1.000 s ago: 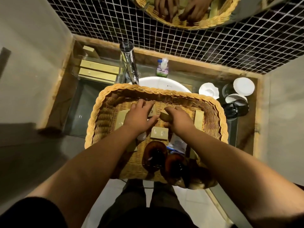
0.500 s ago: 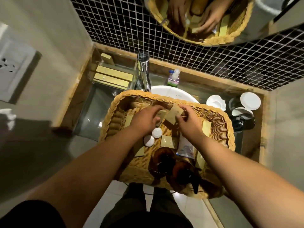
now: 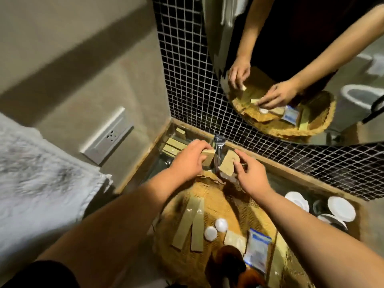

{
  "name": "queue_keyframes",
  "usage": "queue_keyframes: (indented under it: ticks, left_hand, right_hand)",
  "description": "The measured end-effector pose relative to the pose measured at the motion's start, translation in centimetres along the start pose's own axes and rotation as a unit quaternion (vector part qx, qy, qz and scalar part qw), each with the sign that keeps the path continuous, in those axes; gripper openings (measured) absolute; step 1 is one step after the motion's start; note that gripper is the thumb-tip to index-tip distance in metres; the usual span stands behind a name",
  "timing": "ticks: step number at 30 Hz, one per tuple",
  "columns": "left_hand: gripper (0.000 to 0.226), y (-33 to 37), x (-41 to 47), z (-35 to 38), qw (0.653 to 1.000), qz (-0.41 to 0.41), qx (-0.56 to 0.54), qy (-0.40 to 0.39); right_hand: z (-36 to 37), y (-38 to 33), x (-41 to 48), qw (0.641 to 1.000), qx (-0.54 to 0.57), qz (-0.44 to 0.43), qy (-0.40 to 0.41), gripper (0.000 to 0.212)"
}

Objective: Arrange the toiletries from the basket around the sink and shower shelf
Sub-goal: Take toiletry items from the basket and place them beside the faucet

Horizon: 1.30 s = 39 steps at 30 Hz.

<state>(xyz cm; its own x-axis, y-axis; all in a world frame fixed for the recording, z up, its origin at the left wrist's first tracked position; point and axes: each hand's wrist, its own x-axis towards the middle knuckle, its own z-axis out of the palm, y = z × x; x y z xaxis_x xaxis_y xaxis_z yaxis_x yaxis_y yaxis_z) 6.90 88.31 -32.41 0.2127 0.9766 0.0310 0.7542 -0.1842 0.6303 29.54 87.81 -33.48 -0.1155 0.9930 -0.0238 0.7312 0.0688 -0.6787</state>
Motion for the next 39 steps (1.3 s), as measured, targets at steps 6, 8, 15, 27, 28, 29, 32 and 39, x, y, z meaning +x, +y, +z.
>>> queue_keyframes:
  ticks: [6,8,15,27,28,29,32,39]
  left_hand:
    - [0.032,-3.0,3.1,-4.8,0.997,-0.048,0.046,0.042]
    - [0.034,-4.7,3.5,-5.5,0.994,-0.073,0.049,0.062]
    - [0.026,-10.0,4.4,-4.1,0.979,-0.180,0.085,0.046]
    - [0.045,-14.8,10.7,-1.2,0.953,-0.275,0.118,-0.037]
    - [0.046,-14.8,11.2,-1.1,0.955,-0.269,0.121,-0.033]
    - [0.048,-14.8,11.5,-1.0,0.957,-0.257,0.127,-0.029]
    - [0.051,-15.0,11.9,-0.8,0.964,-0.205,0.166,-0.042]
    - [0.057,-15.9,11.8,-0.3,0.962,-0.204,0.175,-0.057]
  right_hand:
    - [1.8,-5.2,4.4,0.999,0.015,-0.032,0.011,0.040]
    - [3.2,-6.6,5.5,0.999,0.005,-0.054,-0.003,0.040]
    - [9.0,-8.5,8.6,0.995,0.000,-0.029,-0.097,0.021]
    - [15.3,-7.1,15.0,0.994,-0.029,0.084,-0.056,0.030]
    - [15.7,-6.9,15.2,0.993,-0.022,0.100,-0.052,0.025]
    - [16.1,-6.8,15.4,0.992,-0.013,0.113,-0.047,0.022]
    - [17.2,-6.2,15.9,0.988,0.008,0.149,-0.031,0.020]
    - [18.2,-5.2,16.1,0.982,0.024,0.188,-0.015,0.026]
